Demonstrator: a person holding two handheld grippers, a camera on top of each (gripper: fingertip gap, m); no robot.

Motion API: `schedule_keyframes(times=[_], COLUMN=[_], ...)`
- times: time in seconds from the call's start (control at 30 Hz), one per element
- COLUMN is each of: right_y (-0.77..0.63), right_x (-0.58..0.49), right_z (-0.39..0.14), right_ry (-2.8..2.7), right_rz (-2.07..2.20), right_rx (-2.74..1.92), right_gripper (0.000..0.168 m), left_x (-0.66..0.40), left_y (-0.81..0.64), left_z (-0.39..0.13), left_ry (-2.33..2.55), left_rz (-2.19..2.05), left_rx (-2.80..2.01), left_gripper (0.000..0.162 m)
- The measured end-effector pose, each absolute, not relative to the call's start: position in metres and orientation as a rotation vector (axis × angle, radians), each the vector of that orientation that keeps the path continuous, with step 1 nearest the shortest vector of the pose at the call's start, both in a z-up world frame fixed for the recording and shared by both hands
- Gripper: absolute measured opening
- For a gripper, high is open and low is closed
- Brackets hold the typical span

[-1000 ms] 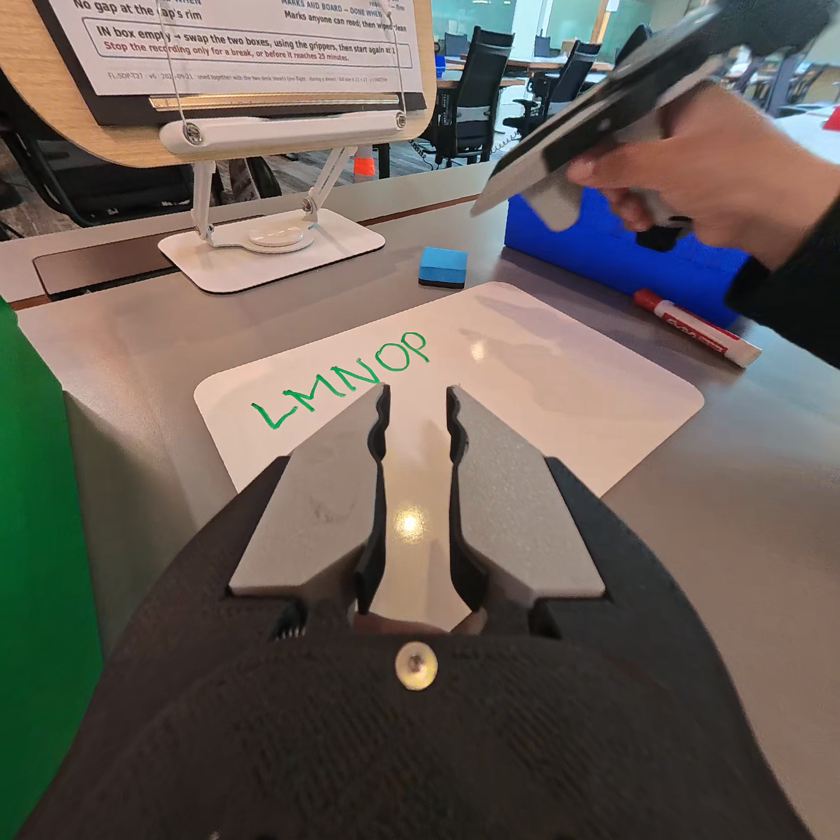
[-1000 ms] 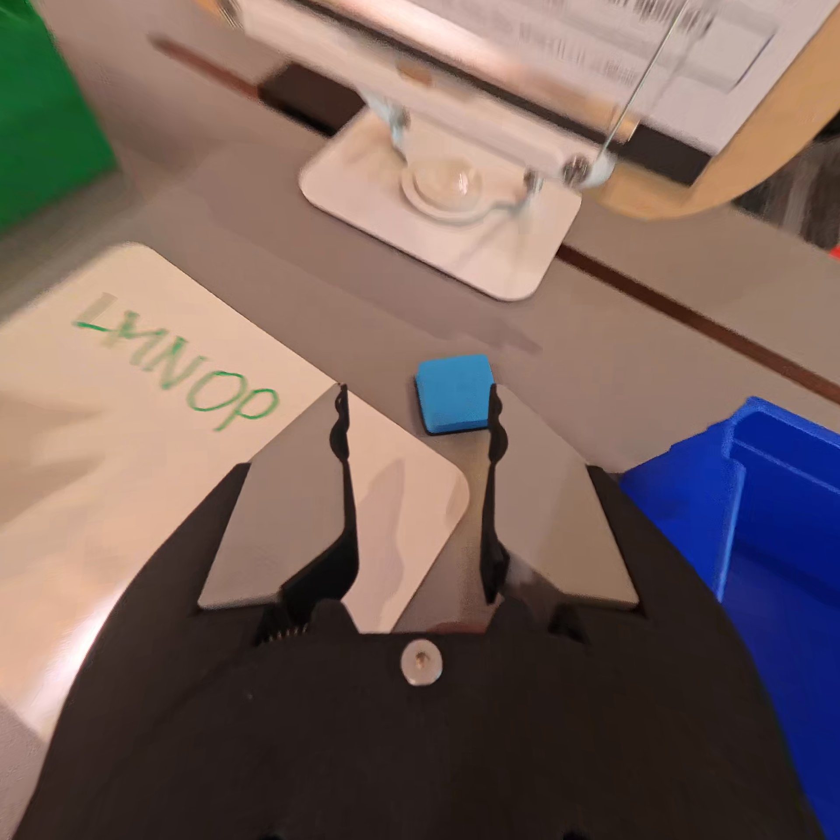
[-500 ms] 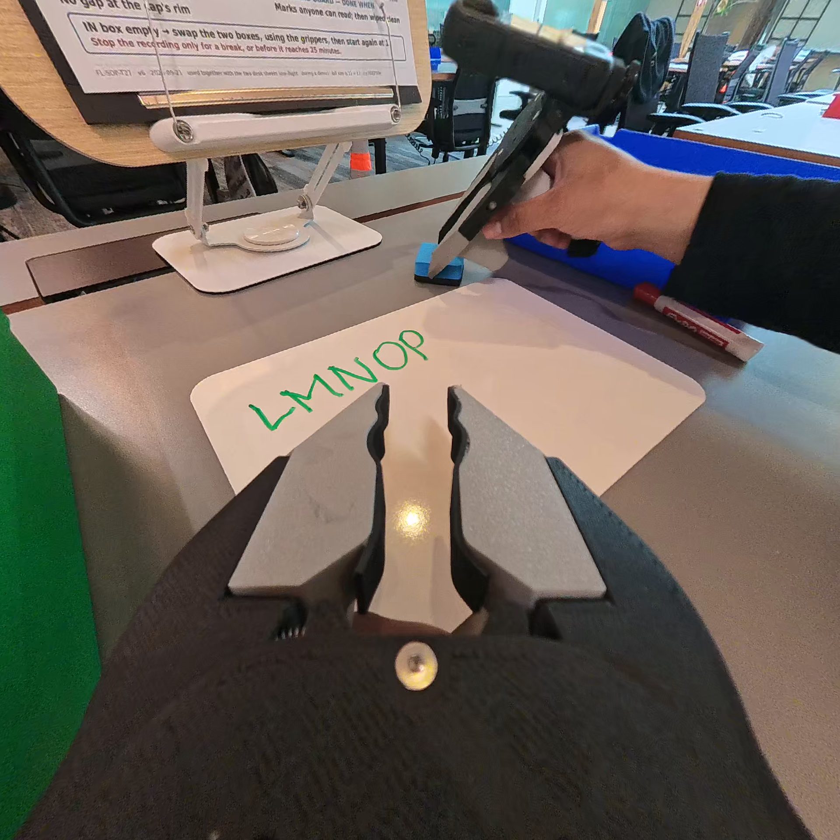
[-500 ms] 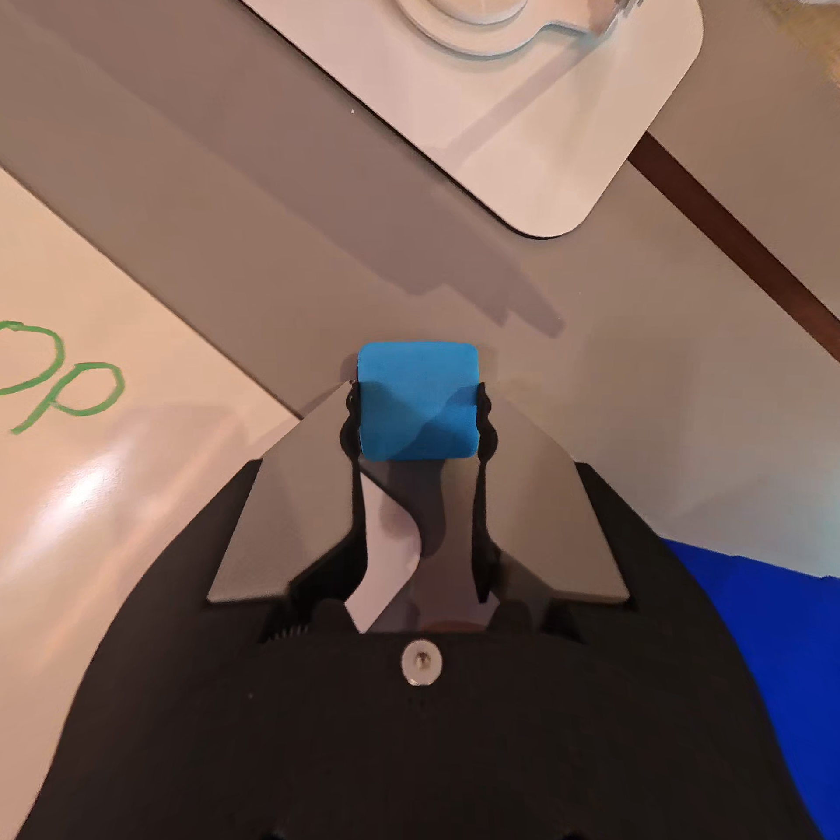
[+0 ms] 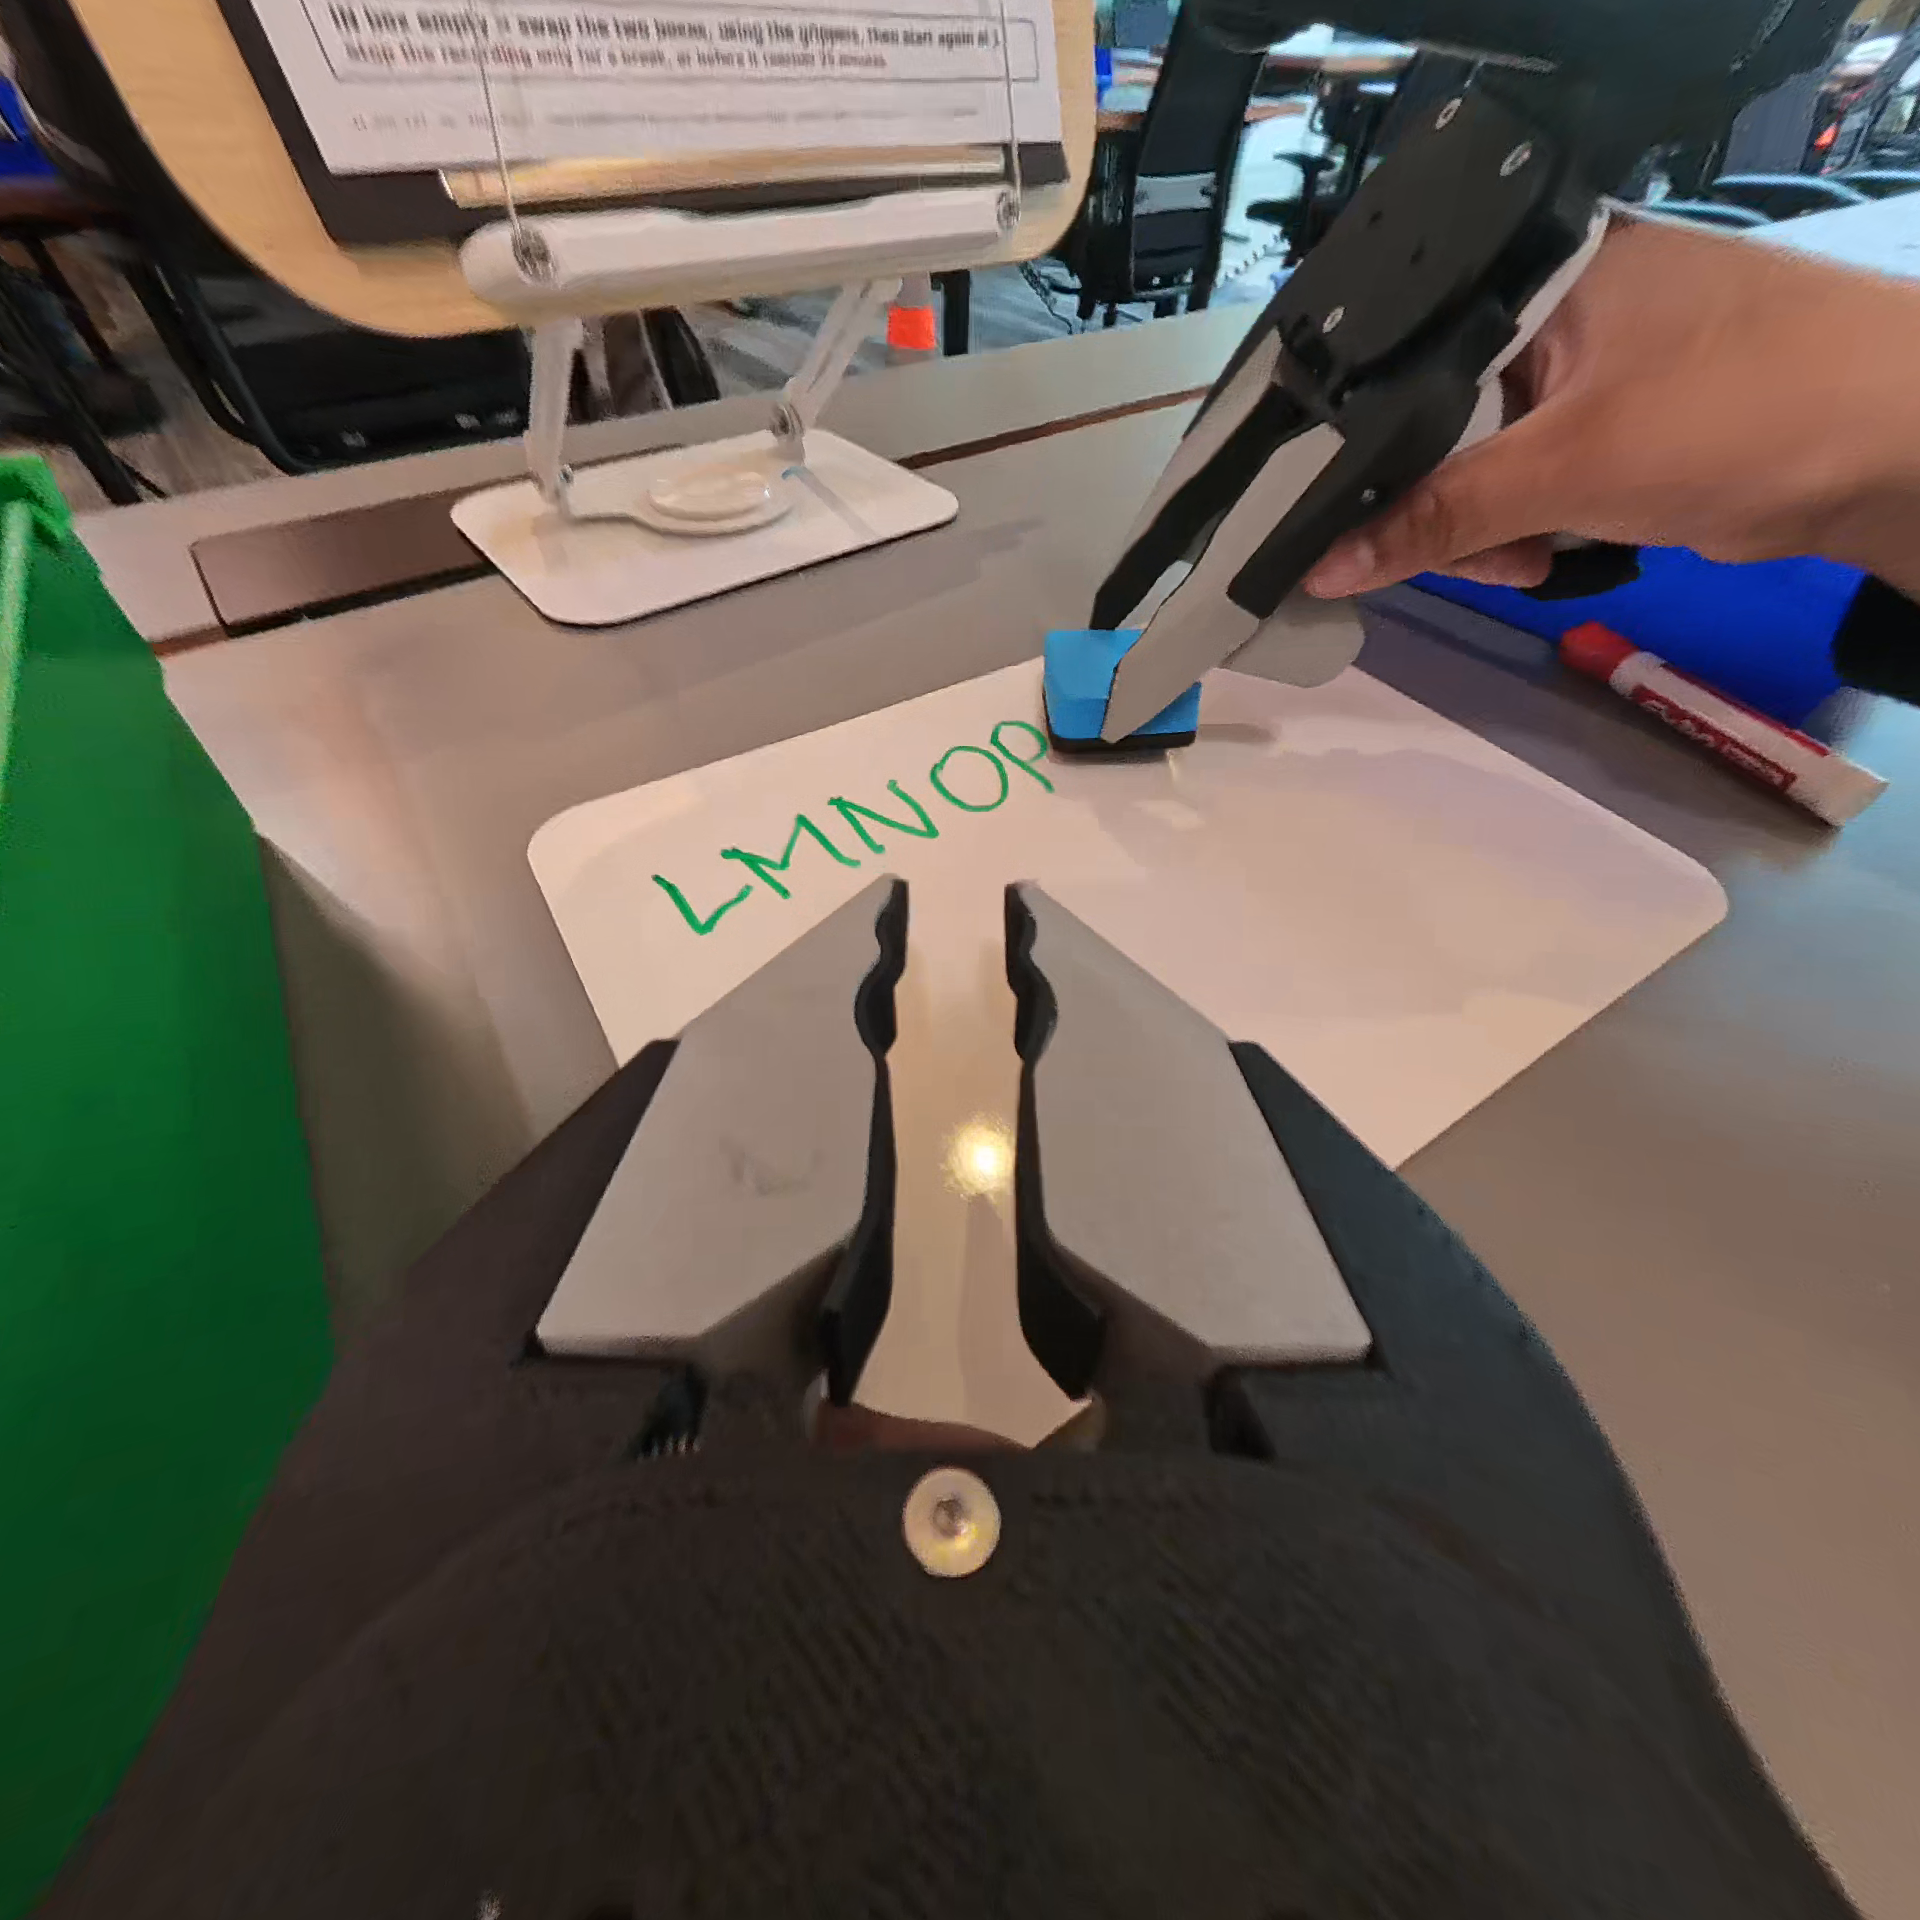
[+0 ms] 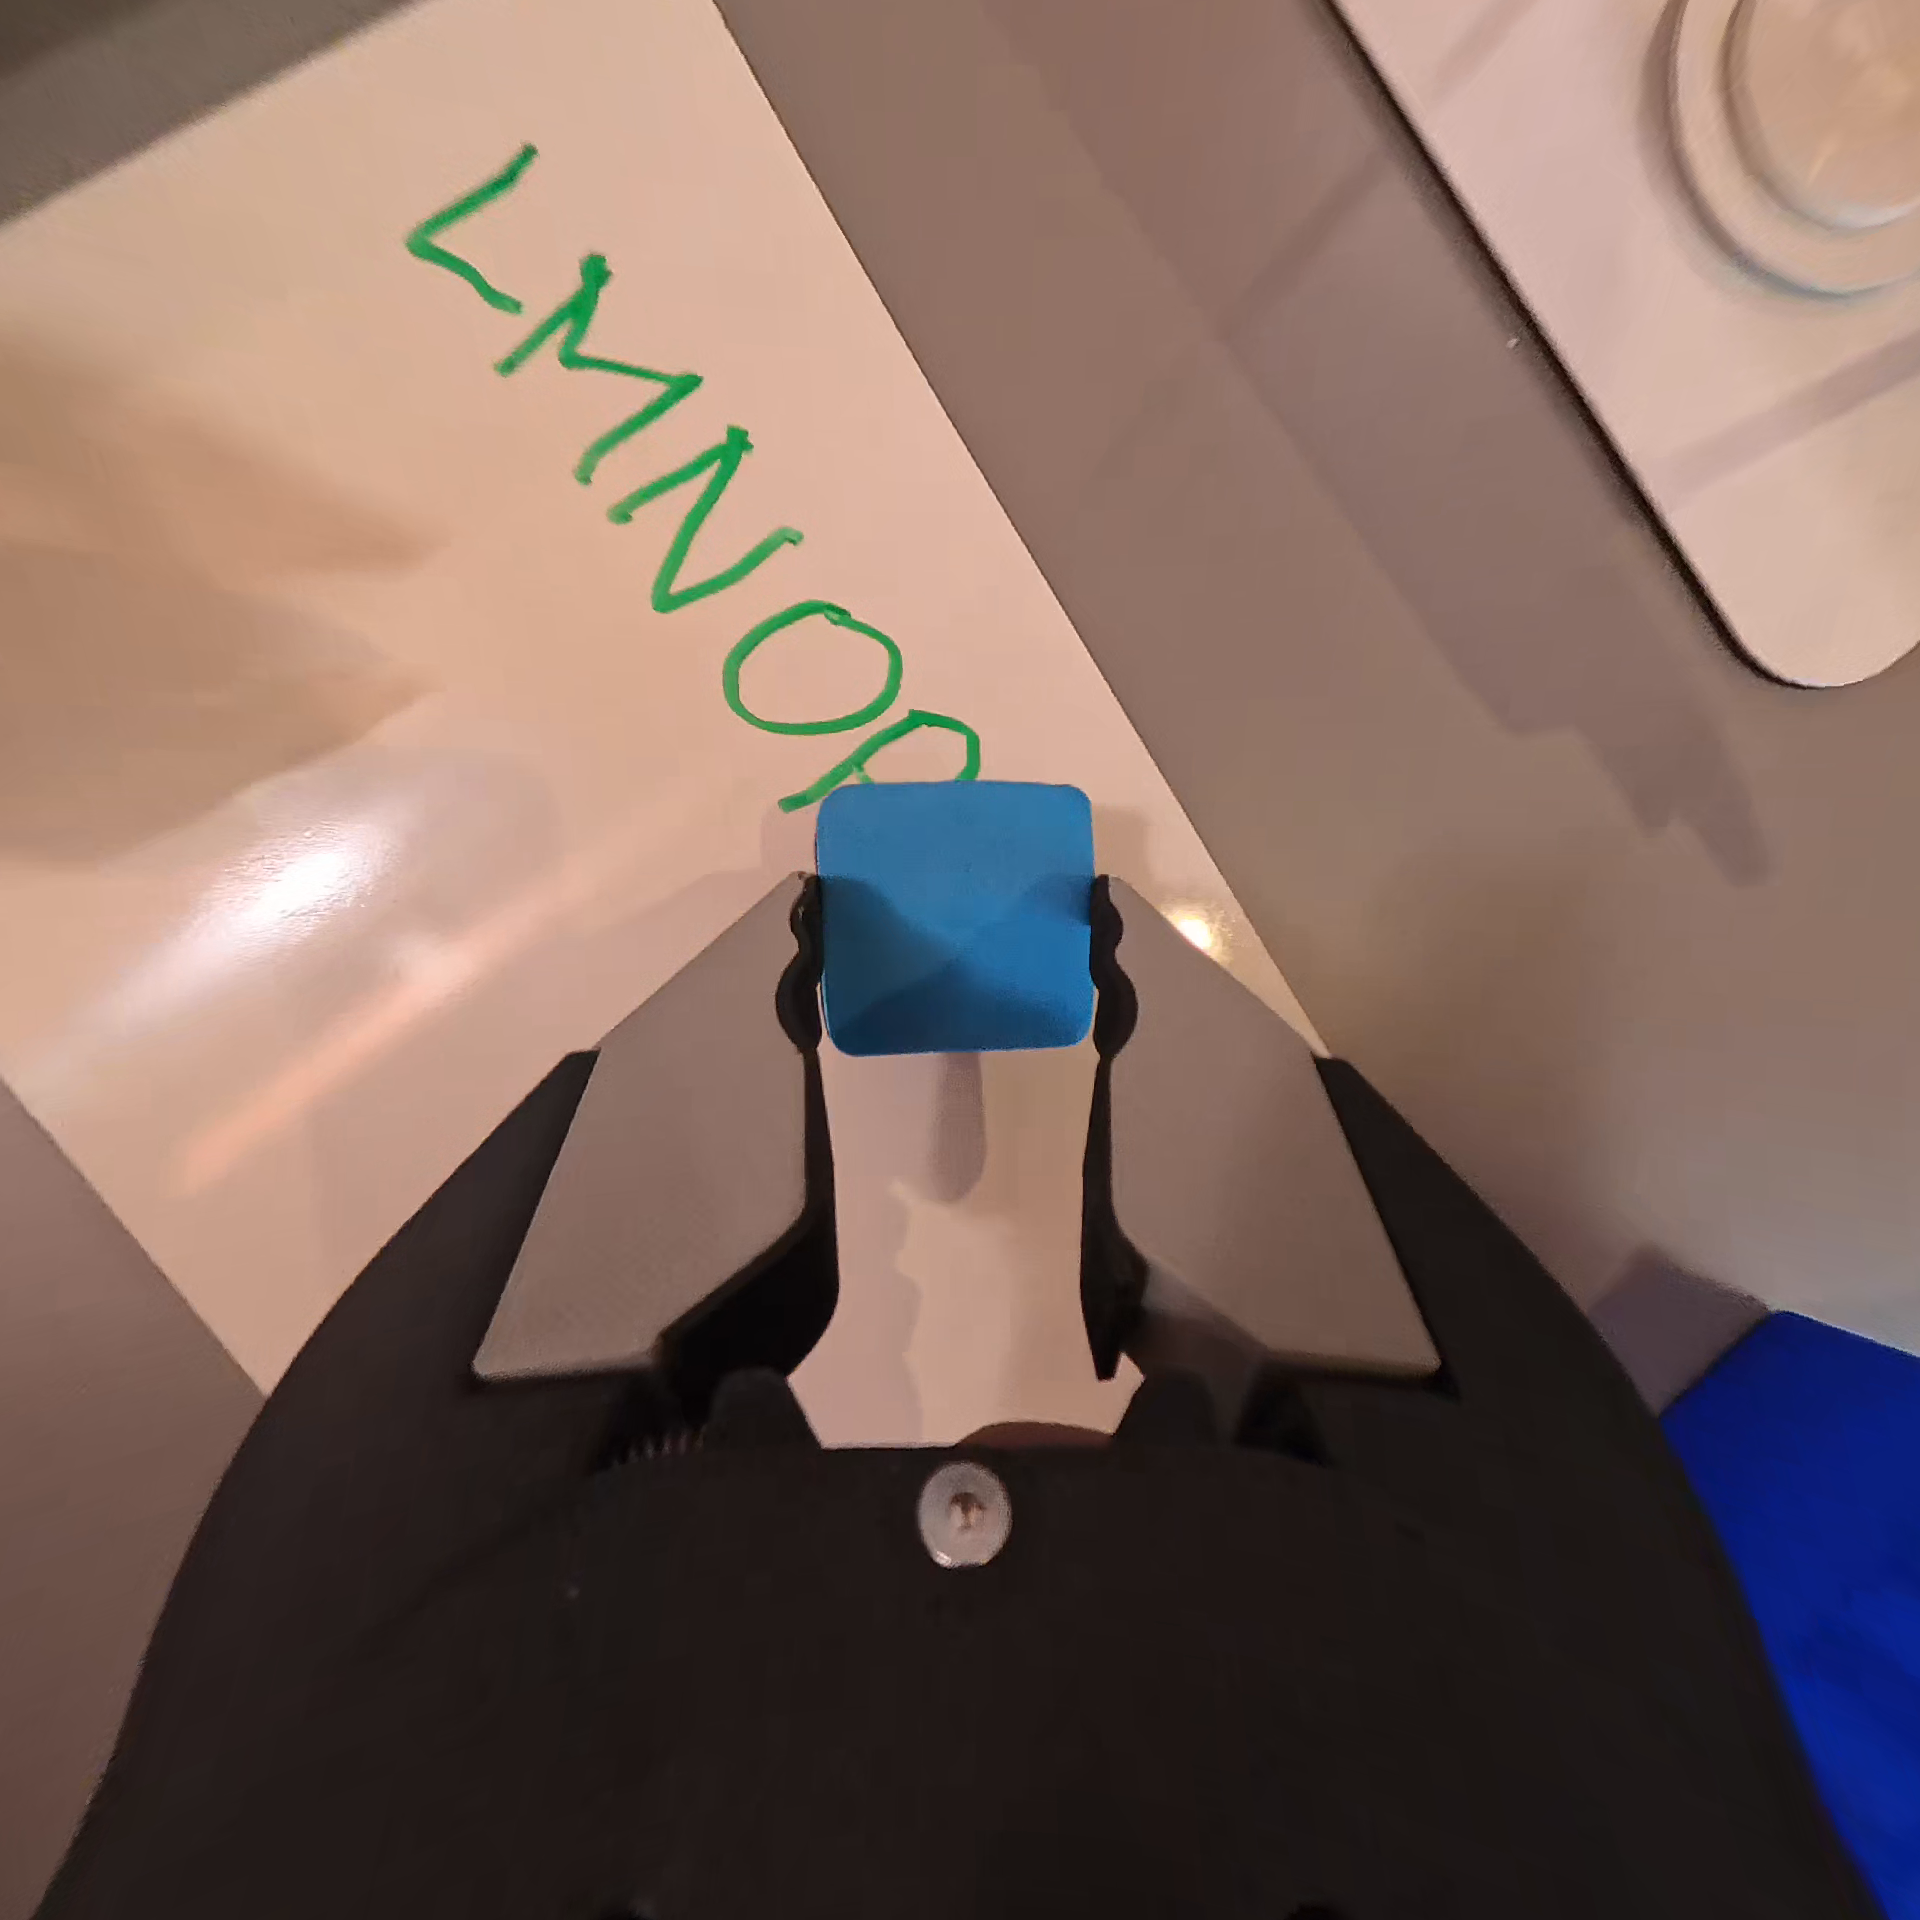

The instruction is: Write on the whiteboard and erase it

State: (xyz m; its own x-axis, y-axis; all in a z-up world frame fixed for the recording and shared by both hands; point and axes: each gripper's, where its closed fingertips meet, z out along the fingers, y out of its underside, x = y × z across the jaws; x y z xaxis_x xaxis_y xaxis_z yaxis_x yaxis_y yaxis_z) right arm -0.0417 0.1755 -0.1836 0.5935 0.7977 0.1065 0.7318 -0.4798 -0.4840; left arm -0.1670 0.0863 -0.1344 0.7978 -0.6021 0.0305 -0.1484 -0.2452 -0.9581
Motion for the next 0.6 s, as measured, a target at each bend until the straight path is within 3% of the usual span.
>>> schedule_keyframes(times=[0.03, 0.1, 0.37, 0.5, 0.6], right_y=[0.175, 0.18, 0.178, 0.206, 0.18], right_x=[-0.043, -0.044, -0.085, -0.064, -0.11], right_z=[-0.188, -0.193, -0.193, -0.193, -0.193], right_ry=[-1.22, -1.213, -1.253, -1.154, -1.224], right_rz=[0.178, 0.138, 0.287, 0.032, 0.329], right_rx=[-2.344, -2.341, -2.277, -2.331, -2.27], right_gripper=[0.049, 0.049, 0.049, 0.049, 0.049], left_x=[-0.167, -0.167, -0.152, -0.149, -0.149], left_y=[0.087, 0.086, 0.076, 0.076, 0.075], left_z=[-0.137, -0.14, -0.201, -0.201, -0.201], left_ry=[0.572, 0.57, 0.855, 0.892, 0.906], left_rz=[-0.498, -0.53, -0.402, -0.368, -0.347], left_rx=[-1.819, -1.845, -2.164, -2.138, -2.13], left_gripper=[0.012, 0.0, 0.0, 0.0, 0.0])
